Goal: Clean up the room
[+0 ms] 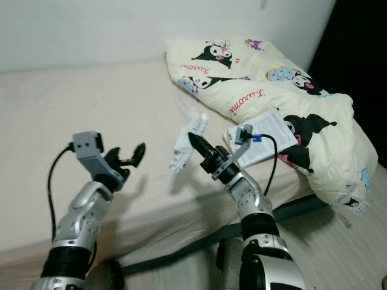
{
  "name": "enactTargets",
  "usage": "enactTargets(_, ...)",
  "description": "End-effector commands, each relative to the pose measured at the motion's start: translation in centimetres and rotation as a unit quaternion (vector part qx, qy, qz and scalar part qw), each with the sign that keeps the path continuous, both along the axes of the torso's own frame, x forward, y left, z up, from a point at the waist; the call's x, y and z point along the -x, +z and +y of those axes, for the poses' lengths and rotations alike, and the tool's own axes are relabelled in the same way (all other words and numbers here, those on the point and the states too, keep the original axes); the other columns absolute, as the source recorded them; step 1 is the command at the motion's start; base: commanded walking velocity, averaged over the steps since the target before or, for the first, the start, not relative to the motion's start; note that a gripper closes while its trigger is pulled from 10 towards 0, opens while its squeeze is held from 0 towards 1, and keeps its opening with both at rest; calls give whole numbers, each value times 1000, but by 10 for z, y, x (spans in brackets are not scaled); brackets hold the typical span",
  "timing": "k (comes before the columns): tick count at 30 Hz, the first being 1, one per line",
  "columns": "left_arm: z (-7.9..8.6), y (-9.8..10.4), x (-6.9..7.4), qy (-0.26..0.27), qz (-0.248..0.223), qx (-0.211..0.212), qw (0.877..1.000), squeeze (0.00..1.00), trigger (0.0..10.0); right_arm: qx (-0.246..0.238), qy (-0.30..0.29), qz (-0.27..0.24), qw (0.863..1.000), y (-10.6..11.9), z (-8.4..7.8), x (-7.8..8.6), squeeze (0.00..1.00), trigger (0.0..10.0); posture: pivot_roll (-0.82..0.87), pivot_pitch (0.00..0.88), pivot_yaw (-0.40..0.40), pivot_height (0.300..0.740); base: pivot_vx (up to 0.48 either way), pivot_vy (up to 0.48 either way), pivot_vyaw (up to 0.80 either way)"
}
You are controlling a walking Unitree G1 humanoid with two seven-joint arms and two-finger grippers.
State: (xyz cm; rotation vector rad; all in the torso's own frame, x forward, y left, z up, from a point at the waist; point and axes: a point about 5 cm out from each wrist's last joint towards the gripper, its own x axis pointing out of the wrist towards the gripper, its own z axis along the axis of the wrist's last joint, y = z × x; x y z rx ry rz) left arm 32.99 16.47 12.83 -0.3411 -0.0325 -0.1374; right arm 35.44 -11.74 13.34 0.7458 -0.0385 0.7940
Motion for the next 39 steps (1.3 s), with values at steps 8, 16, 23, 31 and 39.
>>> enactTargets(8, -6, -6, -3, -15, 10, -3, 1000, 0, 10000, 38, -14, 30, 999, -18, 2, 6, 0, 0, -104, 0, -15, 605, 0, 0, 0)
enactTargets(16, -3, -22, -4, -6, 55, -26, 998, 0, 10000, 51, -8, 35, 998, -22, 5, 7, 0, 0, -100, 0, -19, 635, -120, 0, 0)
enactTargets(23, 0, -29, -2, 0, 67, -37, 997, 0, 10000, 54, -3, 32, 998, -21, 8, 7, 0, 0, -95, 0, -23, 659, -480, 0, 0)
enactTargets(31, 10, -39, 2, 22, 68, -41, 997, 0, 10000, 59, 2, 28, 998, -21, 12, 7, 0, 0, -95, 0, -19, 694, -59, 0, 0)
enactTargets(39, 26, -69, 13, 50, 122, -66, 989, 0, 10000, 73, -8, 39, 997, -28, 8, 9, 0, 0, -100, 0, -15, 719, 0, 0, 0)
